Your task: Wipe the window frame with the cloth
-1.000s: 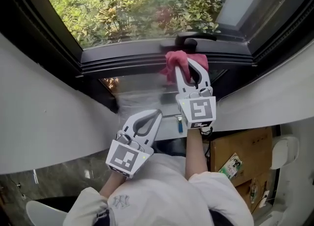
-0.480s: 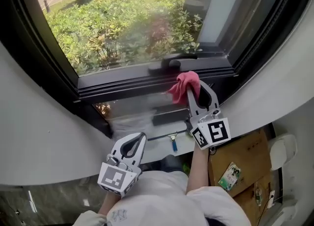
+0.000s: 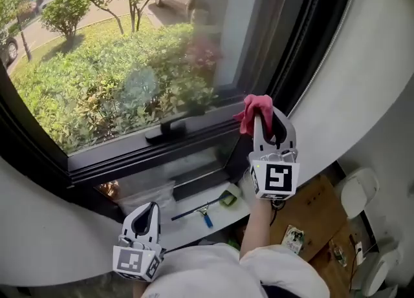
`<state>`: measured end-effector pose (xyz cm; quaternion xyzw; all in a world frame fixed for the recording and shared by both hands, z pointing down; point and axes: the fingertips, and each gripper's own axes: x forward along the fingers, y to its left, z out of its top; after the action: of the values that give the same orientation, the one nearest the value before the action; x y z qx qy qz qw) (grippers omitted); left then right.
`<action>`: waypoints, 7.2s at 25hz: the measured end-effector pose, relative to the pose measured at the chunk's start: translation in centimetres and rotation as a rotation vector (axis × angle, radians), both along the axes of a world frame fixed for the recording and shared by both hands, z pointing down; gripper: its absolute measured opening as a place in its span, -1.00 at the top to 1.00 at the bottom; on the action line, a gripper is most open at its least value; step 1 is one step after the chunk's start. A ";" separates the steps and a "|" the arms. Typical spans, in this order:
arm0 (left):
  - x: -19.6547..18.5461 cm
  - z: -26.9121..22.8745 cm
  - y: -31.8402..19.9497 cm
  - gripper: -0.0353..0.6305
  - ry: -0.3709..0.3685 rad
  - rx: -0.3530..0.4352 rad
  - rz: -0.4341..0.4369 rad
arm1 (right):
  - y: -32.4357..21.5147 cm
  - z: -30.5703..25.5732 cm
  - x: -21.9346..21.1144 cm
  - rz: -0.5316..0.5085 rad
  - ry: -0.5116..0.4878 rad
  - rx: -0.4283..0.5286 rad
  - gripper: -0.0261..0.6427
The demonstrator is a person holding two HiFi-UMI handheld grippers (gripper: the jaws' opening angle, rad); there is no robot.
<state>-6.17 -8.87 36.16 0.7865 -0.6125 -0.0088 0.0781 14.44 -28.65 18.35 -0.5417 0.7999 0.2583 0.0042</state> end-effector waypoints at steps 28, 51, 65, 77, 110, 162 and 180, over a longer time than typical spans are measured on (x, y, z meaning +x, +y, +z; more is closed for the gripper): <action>7.5 -1.8 -9.8 0.87 -0.034 0.021 0.114 | -10.2 -24.2 9.3 0.053 -0.013 0.341 0.73; 7.2 -0.1 -8.7 0.87 -0.008 -0.015 0.126 | -10.8 -22.6 9.8 0.104 -0.119 0.257 0.73; 7.5 0.4 -7.2 0.87 0.005 -0.022 0.147 | -10.9 -20.7 10.1 0.088 -0.117 0.199 0.73; 8.3 0.4 -6.7 0.87 0.002 -0.018 0.164 | -11.1 -19.0 10.1 0.070 -0.112 0.180 0.73; 8.3 0.6 -7.6 0.87 0.014 -0.035 0.162 | -10.9 -18.0 10.0 0.065 -0.088 0.207 0.73; 9.3 1.1 -6.6 0.87 0.001 -0.046 0.200 | -10.9 -12.6 9.7 0.127 -0.021 0.173 0.73; 9.7 1.6 -6.6 0.87 0.003 -0.057 0.210 | -11.1 -10.7 9.7 0.132 -0.005 0.154 0.73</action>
<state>3.57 -15.51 37.74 0.8440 -0.5265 0.0156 0.1017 24.11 -39.73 7.60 -0.5917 0.7403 0.3176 0.0308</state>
